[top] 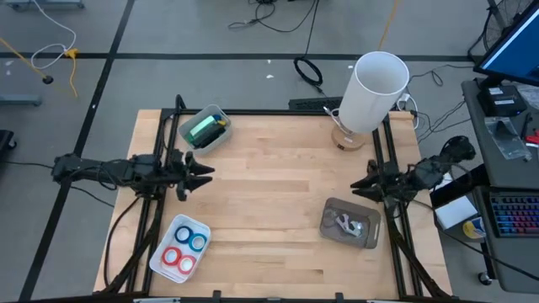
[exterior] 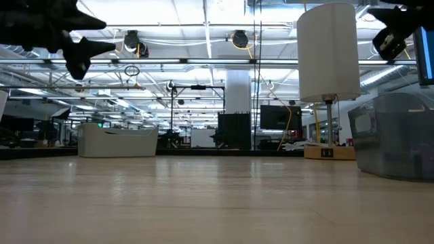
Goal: Pick and place Stapler, Stapler remover, tape
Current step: Return to Home Position
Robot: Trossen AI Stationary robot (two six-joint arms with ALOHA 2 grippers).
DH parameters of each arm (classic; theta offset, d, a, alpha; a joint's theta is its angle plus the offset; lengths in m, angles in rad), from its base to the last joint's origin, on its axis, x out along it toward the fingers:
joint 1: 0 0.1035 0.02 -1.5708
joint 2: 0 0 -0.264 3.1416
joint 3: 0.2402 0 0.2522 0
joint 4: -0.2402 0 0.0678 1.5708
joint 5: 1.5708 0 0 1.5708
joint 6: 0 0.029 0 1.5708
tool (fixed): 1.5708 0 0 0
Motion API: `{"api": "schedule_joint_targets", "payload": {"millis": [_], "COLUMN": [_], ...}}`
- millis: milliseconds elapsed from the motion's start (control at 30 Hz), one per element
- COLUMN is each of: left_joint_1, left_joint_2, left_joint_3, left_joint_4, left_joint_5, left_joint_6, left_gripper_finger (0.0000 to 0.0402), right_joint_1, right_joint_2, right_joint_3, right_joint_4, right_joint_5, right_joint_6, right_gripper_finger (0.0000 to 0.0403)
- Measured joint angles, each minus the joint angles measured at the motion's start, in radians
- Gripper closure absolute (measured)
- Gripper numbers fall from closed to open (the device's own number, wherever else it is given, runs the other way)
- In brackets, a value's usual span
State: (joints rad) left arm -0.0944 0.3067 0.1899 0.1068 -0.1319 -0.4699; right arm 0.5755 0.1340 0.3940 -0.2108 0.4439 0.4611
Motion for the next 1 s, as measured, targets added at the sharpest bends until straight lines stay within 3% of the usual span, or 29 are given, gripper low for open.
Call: {"api": "schedule_joint_targets", "payload": {"millis": [133,333,500,633,867,1000], "left_joint_1": [-0.008,-0.007,-0.007,-0.006,0.013,0.036], "left_joint_2": [-0.061,-0.072,-0.072,-0.073,-0.079,-0.080], "left_joint_3": [-0.051,-0.079,-0.079,-0.078,-0.078,-0.103], "left_joint_4": [0.000,-0.153,-0.150,-0.079,-0.050,0.053], "left_joint_5": [0.001,0.000,-0.007,-0.006,0.002,0.036], "left_joint_6": [-0.003,0.000,0.078,0.172,0.255,0.308], "left_gripper_finger": [0.0210,0.0211,0.0210,0.0211,0.0211,0.0211], "right_joint_1": [0.000,-0.024,-0.077,-0.115,-0.140,-0.144], "right_joint_2": [0.010,-0.035,-0.133,-0.130,-0.132,-0.132], "right_joint_3": [-0.121,-0.186,-0.115,0.000,0.076,0.058], "right_joint_4": [0.116,0.089,-0.107,-0.319,-0.355,-0.354], "right_joint_5": [-0.002,-0.003,-0.034,-0.055,-0.026,-0.022], "right_joint_6": [0.047,0.117,0.098,0.128,0.018,0.026], "right_gripper_finger": [0.0317,0.0317,0.0318,0.0318,0.0318,0.0320]}}
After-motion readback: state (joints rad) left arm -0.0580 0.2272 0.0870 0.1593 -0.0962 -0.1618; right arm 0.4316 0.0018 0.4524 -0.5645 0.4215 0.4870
